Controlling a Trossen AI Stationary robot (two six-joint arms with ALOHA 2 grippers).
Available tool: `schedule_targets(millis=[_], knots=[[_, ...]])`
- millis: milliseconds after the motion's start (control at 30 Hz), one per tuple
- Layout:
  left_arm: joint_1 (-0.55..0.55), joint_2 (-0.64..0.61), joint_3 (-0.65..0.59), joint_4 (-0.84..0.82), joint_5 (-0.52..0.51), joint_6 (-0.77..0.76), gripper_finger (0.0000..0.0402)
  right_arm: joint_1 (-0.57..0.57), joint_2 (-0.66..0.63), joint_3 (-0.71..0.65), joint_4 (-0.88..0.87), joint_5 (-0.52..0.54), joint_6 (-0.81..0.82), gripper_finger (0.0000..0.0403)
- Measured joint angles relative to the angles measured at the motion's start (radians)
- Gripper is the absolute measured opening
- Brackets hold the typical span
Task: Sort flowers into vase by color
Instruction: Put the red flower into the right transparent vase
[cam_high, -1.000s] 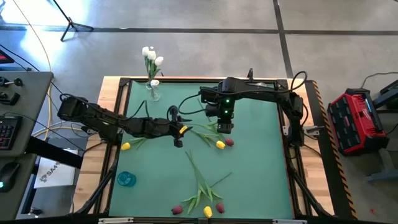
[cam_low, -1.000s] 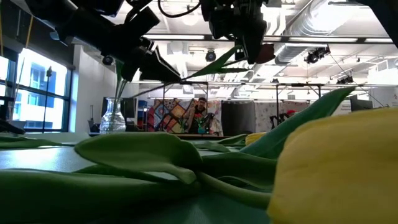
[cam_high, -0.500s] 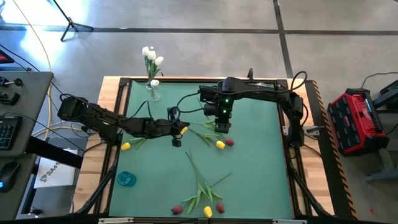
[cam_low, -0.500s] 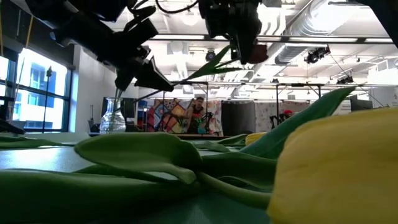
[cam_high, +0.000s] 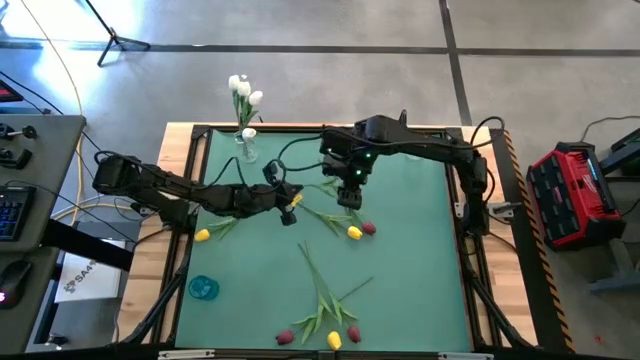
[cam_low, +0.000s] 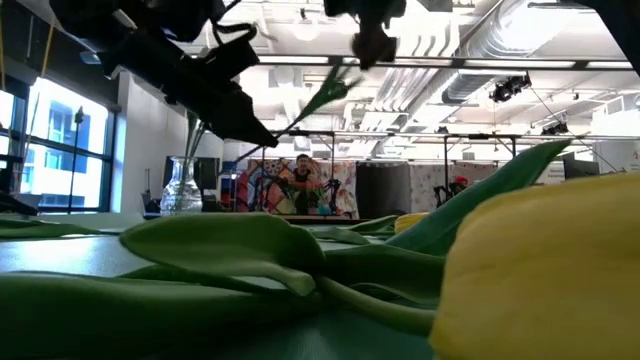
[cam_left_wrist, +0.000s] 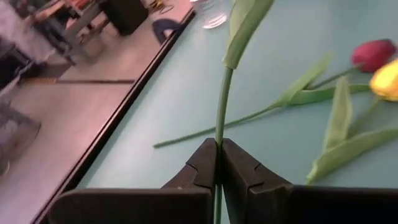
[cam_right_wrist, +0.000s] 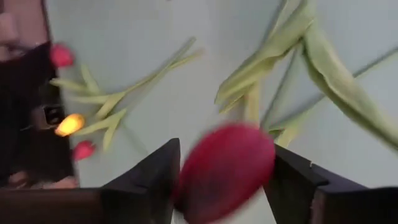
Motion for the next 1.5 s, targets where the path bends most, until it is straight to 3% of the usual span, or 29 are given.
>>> schedule_targets(millis=[200, 300, 400, 700, 1000, 1233, 1500], knots=[[0.037, 0.0, 0.0, 0.01, -0.008, -0.084, 0.0, 0.062, -0.001, 0.19, -0.03, 0.346, 0.009, 0.0199], [0.038, 0.0, -0.003, 0.036, -0.039, -0.121, 0.0, 0.084, -0.05, 0.143, 0.076, 0.448, 0.024, 0.0199], [0.033, -0.004, -0.034, 0.095, -0.063, -0.148, 0.0, 0.081, -0.118, 0.052, 0.168, 0.47, 0.043, 0.0199], [0.032, -0.004, -0.162, 0.318, -0.072, -0.196, 0.0, 0.066, -0.394, -0.432, 0.548, 0.489, 0.096, 0.02], [0.032, -0.004, -0.18, 0.399, -0.066, -0.212, 0.0, 0.07, -0.612, -1.012, 1.151, 0.485, 0.14, 0.02], [0.032, -0.004, -0.179, 0.498, 0.019, -0.205, 0.0, 0.113, -0.641, -1.336, 1.702, 0.484, 0.139, 0.02], [0.032, -0.004, -0.179, 0.574, 0.175, -0.215, 0.0, 0.196, -0.568, -1.684, 2.468, 0.508, 0.19, 0.02]])
